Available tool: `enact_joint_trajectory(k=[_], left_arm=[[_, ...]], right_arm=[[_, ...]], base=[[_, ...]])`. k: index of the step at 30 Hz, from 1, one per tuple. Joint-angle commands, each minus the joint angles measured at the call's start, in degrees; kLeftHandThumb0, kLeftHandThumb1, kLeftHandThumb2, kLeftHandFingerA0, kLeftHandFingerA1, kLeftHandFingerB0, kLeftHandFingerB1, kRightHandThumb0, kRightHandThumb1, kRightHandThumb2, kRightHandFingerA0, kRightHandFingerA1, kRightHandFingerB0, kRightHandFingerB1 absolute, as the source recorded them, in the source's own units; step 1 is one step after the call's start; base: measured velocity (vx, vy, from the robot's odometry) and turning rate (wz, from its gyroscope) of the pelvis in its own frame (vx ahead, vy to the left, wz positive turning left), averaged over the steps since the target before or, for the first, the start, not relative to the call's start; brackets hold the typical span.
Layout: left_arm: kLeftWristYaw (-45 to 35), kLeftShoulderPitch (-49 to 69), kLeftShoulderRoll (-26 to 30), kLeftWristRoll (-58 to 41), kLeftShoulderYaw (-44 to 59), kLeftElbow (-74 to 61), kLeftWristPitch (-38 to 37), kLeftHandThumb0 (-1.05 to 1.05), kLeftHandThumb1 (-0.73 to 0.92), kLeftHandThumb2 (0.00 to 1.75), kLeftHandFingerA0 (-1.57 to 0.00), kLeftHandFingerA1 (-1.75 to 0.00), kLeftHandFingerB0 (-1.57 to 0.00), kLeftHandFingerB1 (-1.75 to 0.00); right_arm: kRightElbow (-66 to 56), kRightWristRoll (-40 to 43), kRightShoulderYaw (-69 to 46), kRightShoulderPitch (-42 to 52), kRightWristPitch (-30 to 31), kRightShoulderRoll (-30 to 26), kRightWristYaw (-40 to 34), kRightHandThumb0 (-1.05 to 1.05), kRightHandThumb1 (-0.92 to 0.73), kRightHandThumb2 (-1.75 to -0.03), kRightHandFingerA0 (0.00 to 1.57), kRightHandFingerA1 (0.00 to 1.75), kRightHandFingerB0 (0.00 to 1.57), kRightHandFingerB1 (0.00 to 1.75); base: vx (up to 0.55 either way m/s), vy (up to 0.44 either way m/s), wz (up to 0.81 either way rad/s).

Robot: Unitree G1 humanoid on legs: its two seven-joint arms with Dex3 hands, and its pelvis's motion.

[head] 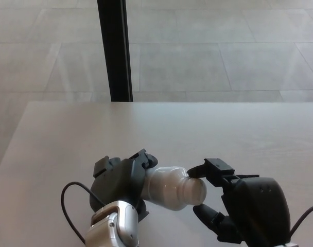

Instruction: The robot uses its left hand to to lift the bottle kept on the middle of the desk and tilts it towards its right hand. It then uses its right hand to rotate its cap to open it and places the bottle and cap back on the desk

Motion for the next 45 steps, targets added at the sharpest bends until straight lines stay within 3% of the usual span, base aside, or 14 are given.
enact_joint_trajectory(k=[1,3,7,9,15,17,21,25,31,33,38,41,42,45], left_arm=[[-3.03,2.23,-0.26,-1.27,-0.44,2.51,1.42,0.11,0.77,0.71,-0.65,-0.93,-0.5,-0.61],[-3.27,2.01,-0.24,-1.16,-0.62,2.78,1.77,0.11,0.76,0.73,-0.63,-1.12,-0.5,-0.57],[-2.78,2.13,-0.83,-1.24,-0.38,3.07,1.97,0.13,0.77,0.72,-0.68,-1.01,-0.49,-0.6],[-3.37,1.99,-0.62,-1.21,-0.64,2.92,2.43,0.08,0.76,0.72,-0.62,-0.85,-0.46,-0.59],[-3.73,2.11,-0.24,-1.4,-0.89,2.58,1.65,0.08,0.77,0.72,-0.62,-0.85,-0.45,-0.6],[-3.67,2.27,-0.53,-1.65,-0.48,2.35,2.05,0.08,0.78,0.7,-0.65,-1.0,-0.45,-0.6],[-4.07,2.99,0.91,-1.28,-1.25,1.5,0.6,0.06,0.76,0.69,-0.64,-0.88,-0.47,-0.6],[-4.37,2.88,0.27,-1.8,-0.78,1.8,1.88,0.06,0.81,0.64,-0.62,-1.03,-0.48,-0.59],[-5.34,2.29,1.41,-1.6,-1.76,2.74,0.84,0.07,0.7,0.66,-0.59,-1.22,-0.61,-0.84],[-5.36,2.85,2.31,-2.43,-1.4,2.82,-1.94,0.0,0.69,0.64,-0.67,-1.04,-0.62,-0.78],[-5.96,2.49,2.13,-2.73,-1.2,2.91,-1.53,-0.02,0.66,0.62,-0.67,-0.97,-0.57,-0.7],[-7.64,0.91,3.38,-0.76,-3.46,3.06,0.51,0.01,0.59,0.54,-0.7,-1.0,-0.63,-0.73],[-7.3,1.12,3.91,-0.64,-3.68,3.15,-0.91,0.02,0.57,0.53,-0.78,-1.16,-0.72,-0.93],[-6.89,0.55,3.94,-0.3,-4.05,4.41,-0.44,-0.02,0.56,0.55,-0.71,-1.0,-0.68,-0.74]], right_arm=[[5.15,-0.1,-1.11,-3.9,-14.13,-1.07,-21.0,-0.38,-0.66,-1.04,1.03,1.75,0.67,1.57],[6.4,-1.03,-0.98,-4.87,-15.86,-1.44,-24.5,-0.38,-0.67,-0.96,0.9,1.75,0.69,1.66],[8.15,-3.25,-0.74,-7.31,-18.73,-3.11,-30.0,-0.39,-0.75,-0.83,0.92,1.73,0.6,1.58],[8.58,-4.45,-0.52,-8.89,-20.3,-4.72,-31.52,-0.32,-0.59,-0.98,0.81,1.75,0.6,1.66],[8.05,-5.72,-0.86,-10.96,-21.76,-7.15,-32.83,-0.32,-0.59,-0.96,0.79,1.75,0.56,1.69],[7.5,-5.75,-0.98,-11.84,-22.89,-8.39,-32.24,-0.3,-0.57,-0.97,0.79,1.75,0.53,1.71],[7.09,-7.56,-0.45,-14.64,-25.83,-11.65,-33.47,-0.36,-0.64,-0.86,0.88,1.74,0.66,1.59],[6.57,-8.92,1.09,-16.08,-29.31,-15.56,-32.35,-0.4,-0.67,-0.9,0.94,1.69,0.69,1.44],[6.36,-11.35,4.85,-17.16,-33.4,-19.35,-32.29,-0.41,-0.47,-1.07,0.89,1.65,0.69,1.42],[5.85,-14.27,6.9,-18.01,-33.16,-21.1,-32.02,-0.43,-0.56,-0.97,0.85,1.63,0.67,1.4],[6.97,-16.66,9.85,-20.12,-33.54,-22.11,-34.88,-0.42,-0.61,-0.84,0.78,1.57,0.69,1.32],[7.84,-17.54,11.61,-21.26,-34.08,-22.52,-35.93,-0.4,-0.63,-0.76,0.83,1.58,0.69,1.28],[7.8,-17.8,12.0,-21.54,-34.06,-22.79,-35.78,-0.41,-0.64,-0.74,0.83,1.56,0.67,1.27],[8.53,-19.18,13.72,-23.46,-34.16,-23.54,-36.73,-0.38,-0.67,-0.69,0.88,1.61,0.67,1.28]], base=[[0.0,0.0,0.0],[0.0,0.0,0.0],[0.0,0.0,0.0],[0.0,0.0,0.0],[0.0,0.0,0.0],[0.0,0.0,0.0],[0.0,0.0,0.0],[0.0,0.0,0.0],[0.0,0.0,0.0],[0.0,0.0,0.0],[0.0,0.0,0.0],[0.0,0.0,0.0],[0.0,0.0,0.0],[0.0,0.0,0.0]])
